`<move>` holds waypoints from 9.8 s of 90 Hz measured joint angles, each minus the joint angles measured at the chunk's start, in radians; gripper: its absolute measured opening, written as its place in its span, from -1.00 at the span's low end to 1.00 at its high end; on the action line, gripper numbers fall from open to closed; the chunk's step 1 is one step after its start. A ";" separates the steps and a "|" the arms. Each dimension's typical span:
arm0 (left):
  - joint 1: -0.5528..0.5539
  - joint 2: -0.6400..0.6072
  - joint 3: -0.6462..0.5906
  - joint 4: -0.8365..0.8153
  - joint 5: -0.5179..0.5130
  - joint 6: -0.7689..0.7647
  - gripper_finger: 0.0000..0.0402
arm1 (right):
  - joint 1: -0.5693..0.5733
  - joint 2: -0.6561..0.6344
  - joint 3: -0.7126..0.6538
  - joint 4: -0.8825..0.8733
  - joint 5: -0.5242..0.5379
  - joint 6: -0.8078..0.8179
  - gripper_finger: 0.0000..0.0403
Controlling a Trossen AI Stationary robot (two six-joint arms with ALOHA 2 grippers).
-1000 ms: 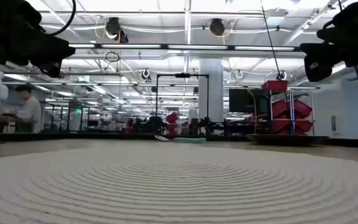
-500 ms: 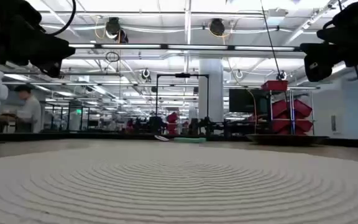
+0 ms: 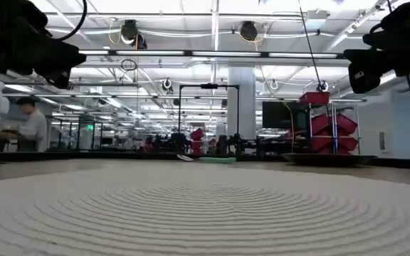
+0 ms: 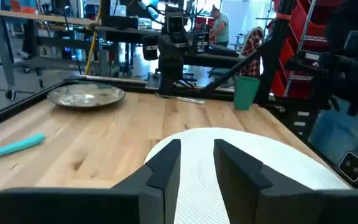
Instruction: Set table place
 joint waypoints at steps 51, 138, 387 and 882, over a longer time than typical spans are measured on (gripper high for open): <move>0.000 0.000 0.000 0.000 0.000 0.000 -0.59 | 0.000 0.000 0.000 0.000 0.000 0.000 -0.22; 0.000 0.000 0.000 0.024 -0.008 -0.008 -0.59 | 0.000 0.000 0.000 0.003 0.000 0.011 -0.22; 0.084 0.993 1.405 -0.670 -0.142 -0.122 -0.59 | 0.000 0.956 1.323 -0.436 0.151 -0.098 -0.22; -0.107 0.833 0.881 -0.678 -0.158 -0.577 -0.33 | 0.111 1.223 1.322 -0.818 0.443 0.541 -0.22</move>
